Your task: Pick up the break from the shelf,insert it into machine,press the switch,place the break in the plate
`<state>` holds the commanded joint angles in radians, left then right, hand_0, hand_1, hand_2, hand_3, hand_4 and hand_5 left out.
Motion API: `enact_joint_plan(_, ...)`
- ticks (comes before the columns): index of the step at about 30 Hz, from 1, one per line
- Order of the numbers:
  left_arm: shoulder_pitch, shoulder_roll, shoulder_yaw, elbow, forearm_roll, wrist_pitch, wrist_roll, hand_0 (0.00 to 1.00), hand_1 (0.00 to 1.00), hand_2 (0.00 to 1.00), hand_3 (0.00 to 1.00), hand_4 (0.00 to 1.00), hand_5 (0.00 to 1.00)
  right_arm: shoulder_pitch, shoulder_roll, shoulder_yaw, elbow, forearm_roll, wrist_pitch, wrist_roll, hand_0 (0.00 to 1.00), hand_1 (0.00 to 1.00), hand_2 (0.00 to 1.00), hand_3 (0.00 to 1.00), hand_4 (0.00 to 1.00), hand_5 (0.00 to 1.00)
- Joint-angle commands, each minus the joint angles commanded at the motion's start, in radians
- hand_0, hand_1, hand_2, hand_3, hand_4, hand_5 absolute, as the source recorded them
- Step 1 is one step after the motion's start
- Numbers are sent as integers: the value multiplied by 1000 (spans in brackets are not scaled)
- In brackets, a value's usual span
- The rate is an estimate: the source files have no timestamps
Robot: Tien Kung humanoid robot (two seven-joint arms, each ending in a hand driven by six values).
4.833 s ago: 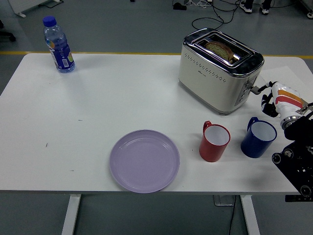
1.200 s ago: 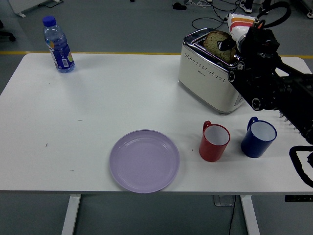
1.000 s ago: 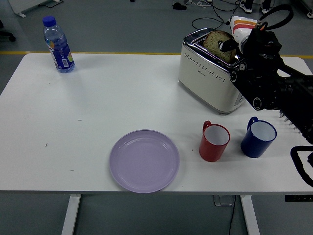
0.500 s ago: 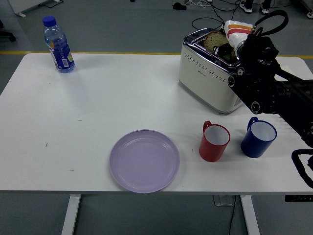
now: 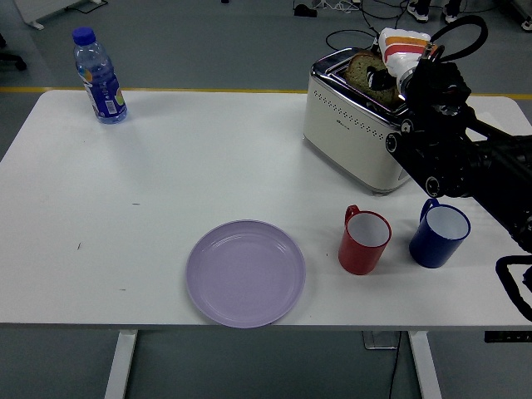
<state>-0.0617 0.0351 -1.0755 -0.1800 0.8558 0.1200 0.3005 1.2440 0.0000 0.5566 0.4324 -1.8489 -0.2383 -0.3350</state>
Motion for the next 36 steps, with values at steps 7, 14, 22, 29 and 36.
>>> enact_joint_plan(7,8,0,-4,0,3,0,0,415,486,564,677,518,998,-32,0,52,87,-77,-45,-4,227,303,375,494,443,2)
enact_joint_plan(14,19,-1,-11,0,8,1,2,415,487,564,677,519,998,-60,-1,132,216,-168,-92,-11,198,275,351,476,424,2)
enact_joint_plan(22,30,-5,-19,0,14,1,5,417,489,564,680,517,998,-87,-63,245,349,-274,-146,-14,188,268,347,471,422,2)
enact_joint_plan(29,28,-6,-18,0,4,1,2,417,489,564,679,517,998,-116,-136,314,510,-309,-166,-21,183,263,344,469,422,2)
enact_joint_plan(36,25,-9,-18,0,-4,2,0,418,489,565,678,515,998,-187,-223,306,740,-121,-186,-65,178,257,338,466,420,2)
